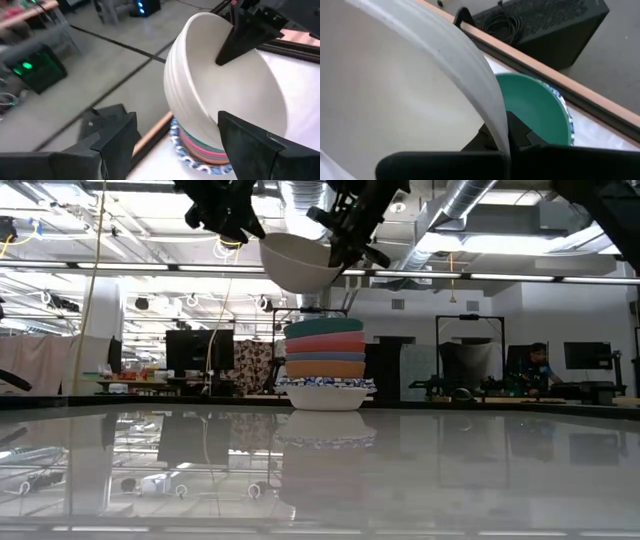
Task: Nest bowls inside each other by size order
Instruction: Stack the white bowl on top of the dark green bowl
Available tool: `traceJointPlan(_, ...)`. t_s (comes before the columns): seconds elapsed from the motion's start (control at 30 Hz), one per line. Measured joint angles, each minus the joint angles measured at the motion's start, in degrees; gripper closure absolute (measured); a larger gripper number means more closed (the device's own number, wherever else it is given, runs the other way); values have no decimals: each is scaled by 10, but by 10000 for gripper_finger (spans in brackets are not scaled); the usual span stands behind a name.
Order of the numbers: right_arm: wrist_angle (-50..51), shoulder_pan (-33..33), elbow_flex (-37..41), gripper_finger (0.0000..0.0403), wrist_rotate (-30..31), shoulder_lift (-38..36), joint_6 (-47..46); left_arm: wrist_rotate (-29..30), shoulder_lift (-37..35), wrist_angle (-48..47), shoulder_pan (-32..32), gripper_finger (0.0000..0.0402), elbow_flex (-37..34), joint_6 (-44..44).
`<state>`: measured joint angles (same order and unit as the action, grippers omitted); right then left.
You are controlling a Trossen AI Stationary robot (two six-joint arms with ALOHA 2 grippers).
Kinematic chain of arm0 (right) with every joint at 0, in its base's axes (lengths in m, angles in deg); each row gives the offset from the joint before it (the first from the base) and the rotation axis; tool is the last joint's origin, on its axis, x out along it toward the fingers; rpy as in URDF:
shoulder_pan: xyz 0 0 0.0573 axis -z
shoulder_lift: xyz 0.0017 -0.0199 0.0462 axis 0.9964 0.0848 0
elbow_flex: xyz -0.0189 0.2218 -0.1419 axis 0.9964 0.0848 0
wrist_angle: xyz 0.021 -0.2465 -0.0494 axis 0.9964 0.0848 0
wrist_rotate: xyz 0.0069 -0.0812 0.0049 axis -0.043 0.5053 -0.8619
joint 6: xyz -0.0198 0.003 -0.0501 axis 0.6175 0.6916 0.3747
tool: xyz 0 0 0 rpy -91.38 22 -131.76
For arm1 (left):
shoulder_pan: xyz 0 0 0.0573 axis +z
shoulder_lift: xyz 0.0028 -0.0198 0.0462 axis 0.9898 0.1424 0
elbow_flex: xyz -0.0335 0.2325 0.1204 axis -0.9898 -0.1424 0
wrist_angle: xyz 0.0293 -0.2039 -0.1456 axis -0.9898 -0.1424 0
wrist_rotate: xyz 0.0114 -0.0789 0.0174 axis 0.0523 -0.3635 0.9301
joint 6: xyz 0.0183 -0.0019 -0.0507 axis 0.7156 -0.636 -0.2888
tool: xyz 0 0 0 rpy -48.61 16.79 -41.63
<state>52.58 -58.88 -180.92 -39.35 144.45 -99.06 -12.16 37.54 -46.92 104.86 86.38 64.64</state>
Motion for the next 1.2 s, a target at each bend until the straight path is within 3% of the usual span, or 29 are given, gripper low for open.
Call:
traceJointPlan(0.13, 28, 4, 0, 398, -6, -2, 6, -48, -6, -15, 16, 138, 0, -49)
traceJointPlan(0.33, 60, 22, 0, 398, -34, -9, 5, -180, -12, -38, 61, 138, 17, -121)
traceJointPlan(0.5, 61, 33, 0, 398, -68, -8, 4, -218, -14, -59, 82, 138, 23, -133)
traceJointPlan(0.67, 75, 61, 0, 398, -117, -8, 3, -225, -17, -78, 85, 138, 23, -134)
traceJointPlan(1.2, 114, 108, 0, 398, -188, 36, 10, -204, -17, -115, 85, 139, 23, -129)
